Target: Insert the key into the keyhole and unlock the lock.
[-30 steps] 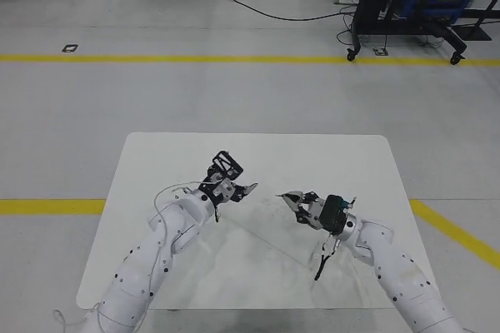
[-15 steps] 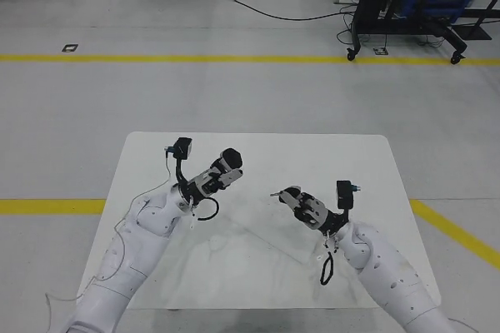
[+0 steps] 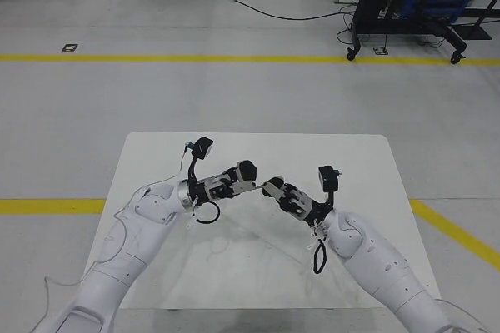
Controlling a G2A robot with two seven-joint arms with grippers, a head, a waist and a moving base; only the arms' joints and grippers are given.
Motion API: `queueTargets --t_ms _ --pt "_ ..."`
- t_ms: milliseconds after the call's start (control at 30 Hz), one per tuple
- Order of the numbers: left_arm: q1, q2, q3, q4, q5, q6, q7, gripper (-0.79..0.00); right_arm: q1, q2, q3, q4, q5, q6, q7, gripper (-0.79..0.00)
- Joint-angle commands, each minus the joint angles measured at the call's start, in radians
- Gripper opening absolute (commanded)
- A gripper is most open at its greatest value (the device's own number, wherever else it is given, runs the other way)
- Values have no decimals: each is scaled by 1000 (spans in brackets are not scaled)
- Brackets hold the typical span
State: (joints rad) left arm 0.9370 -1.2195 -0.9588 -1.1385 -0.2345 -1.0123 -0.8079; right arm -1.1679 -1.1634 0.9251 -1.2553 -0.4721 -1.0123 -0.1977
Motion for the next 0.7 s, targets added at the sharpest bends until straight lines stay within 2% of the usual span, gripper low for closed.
queueTargets --t_ms 0,67,100,267,367,667 --pt "-7 4 18 2 13 0 0 -154 -1 2 0 -7 9 0 -16 -785" --pt "-14 7 32 7 23 0 0 -228 -3 6 0 -7 10 0 -26 -785" --pt "-17 7 40 6 28 0 0 -292 -3 7 -1 -5 9 0 -30 -785" --pt "-30 11 64 9 35 0 0 -406 3 13 -10 10 15 0 -38 -785" --pt "-32 13 66 9 31 0 0 -425 6 15 -17 17 18 0 -39 -785" --pt "-34 14 66 13 50 0 0 -406 16 22 -41 34 59 0 -11 -785"
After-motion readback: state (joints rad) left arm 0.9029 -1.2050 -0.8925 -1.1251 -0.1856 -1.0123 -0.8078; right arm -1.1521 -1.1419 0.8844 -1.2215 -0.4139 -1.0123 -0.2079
